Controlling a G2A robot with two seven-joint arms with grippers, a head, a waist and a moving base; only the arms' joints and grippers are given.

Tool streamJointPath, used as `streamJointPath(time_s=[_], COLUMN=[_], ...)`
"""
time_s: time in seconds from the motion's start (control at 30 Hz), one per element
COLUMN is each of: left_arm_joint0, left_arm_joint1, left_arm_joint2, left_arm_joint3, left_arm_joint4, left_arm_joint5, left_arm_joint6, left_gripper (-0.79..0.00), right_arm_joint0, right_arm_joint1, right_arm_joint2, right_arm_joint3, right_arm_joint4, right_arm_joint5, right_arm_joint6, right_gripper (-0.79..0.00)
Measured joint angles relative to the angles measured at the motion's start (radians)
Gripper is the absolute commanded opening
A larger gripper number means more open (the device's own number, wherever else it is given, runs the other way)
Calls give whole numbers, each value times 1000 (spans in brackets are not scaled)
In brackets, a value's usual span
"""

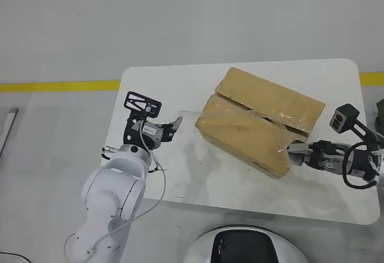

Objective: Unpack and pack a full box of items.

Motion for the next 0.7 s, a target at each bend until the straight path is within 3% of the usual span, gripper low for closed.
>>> streamJointPath(time_s=[0.07, 0.2, 0.4, 0.7], left_arm_joint0=[-1, -2, -8, -10], left_arm_joint1=[-1, -2, -5, -9], left_arm_joint2=[0, -1, 1, 2], left_arm_joint3=[1, 1, 4, 8], left_arm_joint4=[-1, 1, 4, 8], left_arm_joint5=[-2, 0, 0, 8], left_arm_joint6=[0, 1, 5, 4], left_gripper=[0, 0, 0, 0], right_arm_joint0=[0, 0, -4, 48], right_arm_joint1=[-1, -1, -2, 16], right_arm_joint2=[0, 0, -8, -10], right_arm_joint3=[1, 1, -11, -17], right_arm_joint4=[-8, 117, 114, -10], right_arm_joint5=[-1, -1, -10, 178], right_arm_joint6=[-7, -7, -46, -115], right_gripper=[-785, -785, -785, -785])
